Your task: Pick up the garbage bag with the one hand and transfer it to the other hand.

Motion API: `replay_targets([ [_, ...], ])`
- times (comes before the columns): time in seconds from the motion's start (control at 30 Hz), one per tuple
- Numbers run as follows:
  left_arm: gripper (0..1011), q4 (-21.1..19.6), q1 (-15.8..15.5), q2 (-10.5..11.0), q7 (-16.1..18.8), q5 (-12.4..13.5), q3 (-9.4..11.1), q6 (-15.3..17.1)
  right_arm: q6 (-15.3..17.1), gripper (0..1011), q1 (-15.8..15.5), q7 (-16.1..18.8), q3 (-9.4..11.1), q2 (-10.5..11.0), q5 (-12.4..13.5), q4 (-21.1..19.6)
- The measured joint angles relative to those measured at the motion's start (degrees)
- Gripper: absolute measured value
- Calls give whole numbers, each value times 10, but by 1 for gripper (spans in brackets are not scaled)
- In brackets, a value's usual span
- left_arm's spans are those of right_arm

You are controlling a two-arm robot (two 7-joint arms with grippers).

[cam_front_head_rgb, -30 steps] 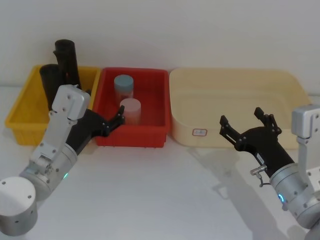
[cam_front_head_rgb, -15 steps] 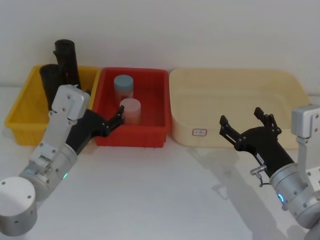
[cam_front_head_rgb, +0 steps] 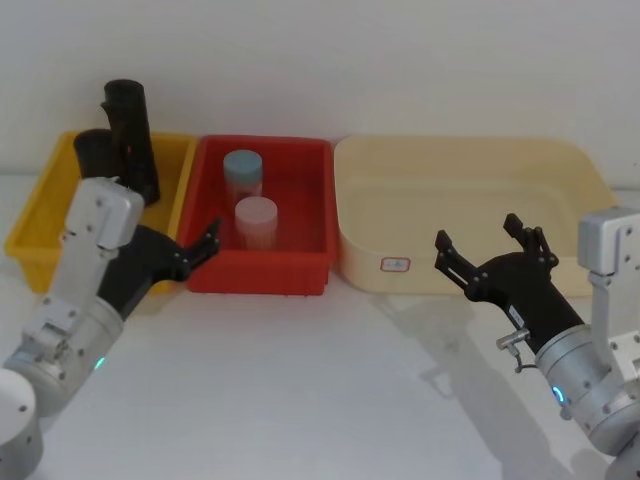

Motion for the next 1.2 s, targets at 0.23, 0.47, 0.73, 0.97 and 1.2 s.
replay_targets([
  [0.23,1001,-11,22,9,6,-12,-26,0,0,1000,0,0,0,0,0,0],
  [0.47,1001,-15,37,15,12,-24,-51,0,0,1000,0,0,0,0,0,0],
  [0.73,1001,-7,40,14,13,-35,-69,1,0,1000,0,0,0,0,0,0],
  [0.97,1001,12,32,7,9,-44,-80,1,0,1000,0,0,0,0,0,0],
  [1.2,1001,38,15,-4,0,-52,-86,-4,0,1000,0,0,0,0,0,0],
])
